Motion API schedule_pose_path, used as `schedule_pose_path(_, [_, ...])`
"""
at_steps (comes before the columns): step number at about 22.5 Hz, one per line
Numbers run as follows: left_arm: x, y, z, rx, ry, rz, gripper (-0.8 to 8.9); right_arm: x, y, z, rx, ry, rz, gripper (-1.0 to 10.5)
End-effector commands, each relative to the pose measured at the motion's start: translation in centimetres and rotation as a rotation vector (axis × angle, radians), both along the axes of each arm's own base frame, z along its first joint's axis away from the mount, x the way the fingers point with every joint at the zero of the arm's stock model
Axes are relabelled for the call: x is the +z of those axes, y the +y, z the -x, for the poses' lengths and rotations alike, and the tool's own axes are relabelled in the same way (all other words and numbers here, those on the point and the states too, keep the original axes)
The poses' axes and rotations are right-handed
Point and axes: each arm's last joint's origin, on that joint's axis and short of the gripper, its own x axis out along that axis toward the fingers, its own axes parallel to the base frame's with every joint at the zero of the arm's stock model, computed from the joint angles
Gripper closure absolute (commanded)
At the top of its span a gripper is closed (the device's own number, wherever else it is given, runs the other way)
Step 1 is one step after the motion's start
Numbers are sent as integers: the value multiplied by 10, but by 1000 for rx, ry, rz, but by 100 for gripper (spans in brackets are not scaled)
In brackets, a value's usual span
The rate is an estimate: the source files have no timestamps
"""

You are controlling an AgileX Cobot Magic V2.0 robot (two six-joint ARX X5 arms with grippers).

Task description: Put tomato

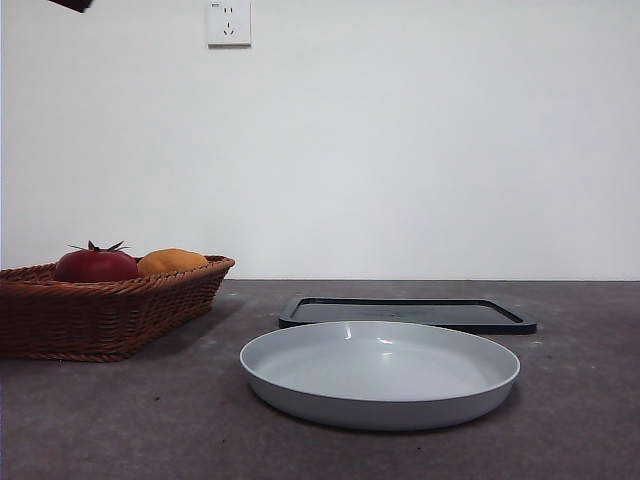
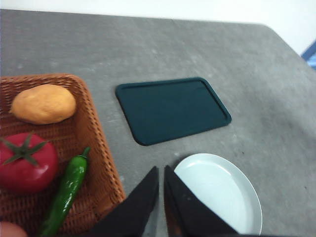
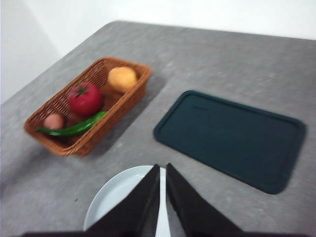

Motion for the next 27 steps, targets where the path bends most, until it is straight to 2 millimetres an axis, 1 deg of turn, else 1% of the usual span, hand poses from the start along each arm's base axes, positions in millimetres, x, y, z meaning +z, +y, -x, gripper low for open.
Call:
schedule_pose_path(1, [7,-3,-2,-33,-37,-15,798,4,5,-2,35,-23,10,935])
schedule_pose_path(6, [6,-3,-2,-34,-30,-17,772,4,6,-3,38,-18,12,935])
schedule_pose_path(7, [6,-3,-2,-34,-29,-17,730,4,6,-3,37,-18,12,930])
schedule_pose_path(8, [6,-3,-2,-34,-30,-17,569,4,6,-3,32,-19,15,856])
schedule_pose_path(9, [6,-3,-2,-34,-31,-16,381,4,6,-3,24,-18,16,724])
schedule_pose_path(10, [7,-3,-2,-34,-33,-16,168,4,5,-3,18,-18,17,516])
schedule_pose_path(11, [7,-3,-2,-34,-34,-16,53,4,5,-3,10,-18,20,354])
schedule_pose_path(12, [7,-3,-2,-34,-34,-16,27,4,5,-3,2,-19,24,262])
schedule_pose_path(13, [7,-3,-2,-34,-34,-16,31,4,5,-3,3,-19,24,249])
schedule_pose_path(20, [6,-3,-2,-31,-31,-18,31,4,5,-3,3,-20,24,249])
schedule_pose_path(22, [5,-2,-5,23,-26,-48,32,4,5,-3,3,-20,24,249])
schedule_pose_path(25, [-4,-2,-18,121,46,-127,35,4,5,-3,3,-20,24,249])
schedule_pose_path(27, [-10,-4,-35,164,138,-188,35,4,5,-3,3,-20,24,249])
